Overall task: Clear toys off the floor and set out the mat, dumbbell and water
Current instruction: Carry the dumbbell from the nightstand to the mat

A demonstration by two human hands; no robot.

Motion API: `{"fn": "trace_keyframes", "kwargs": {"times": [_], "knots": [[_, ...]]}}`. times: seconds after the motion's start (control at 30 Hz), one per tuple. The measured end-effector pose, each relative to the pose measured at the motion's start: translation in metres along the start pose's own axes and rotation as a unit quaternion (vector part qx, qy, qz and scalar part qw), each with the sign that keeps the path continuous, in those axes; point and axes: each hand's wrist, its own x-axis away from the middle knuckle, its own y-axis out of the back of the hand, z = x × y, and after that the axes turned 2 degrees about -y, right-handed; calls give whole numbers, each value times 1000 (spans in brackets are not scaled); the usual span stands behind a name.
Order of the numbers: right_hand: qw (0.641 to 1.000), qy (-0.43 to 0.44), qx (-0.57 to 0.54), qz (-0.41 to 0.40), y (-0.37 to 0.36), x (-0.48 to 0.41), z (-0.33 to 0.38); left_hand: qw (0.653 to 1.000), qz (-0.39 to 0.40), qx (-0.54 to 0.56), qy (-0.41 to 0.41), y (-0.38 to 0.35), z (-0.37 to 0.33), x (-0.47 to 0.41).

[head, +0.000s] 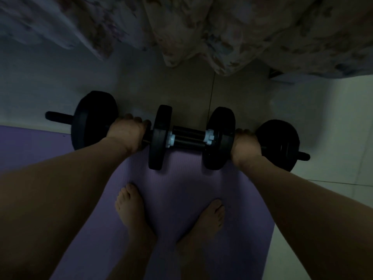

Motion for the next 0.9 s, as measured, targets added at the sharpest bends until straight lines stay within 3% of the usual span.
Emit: {"fn": "trace_keyframes", "kwargs": {"times": [0.13, 0.43, 0.67, 0.9], "knots": [[999, -17, -38, -29, -6, -1, 1, 999, -36, 9, -10, 3, 4, -6], [997, -15, -40, -66, 11, 14, -3, 1000, 1, -18, -8, 15, 5, 1], [998, -39, -7, -44, 59, 77, -2, 997, -67, 43, 21, 63, -13, 49], [999, 1, -24, -44, 133, 157, 11, 1000, -17, -12, 3, 132, -53, 128]]}}
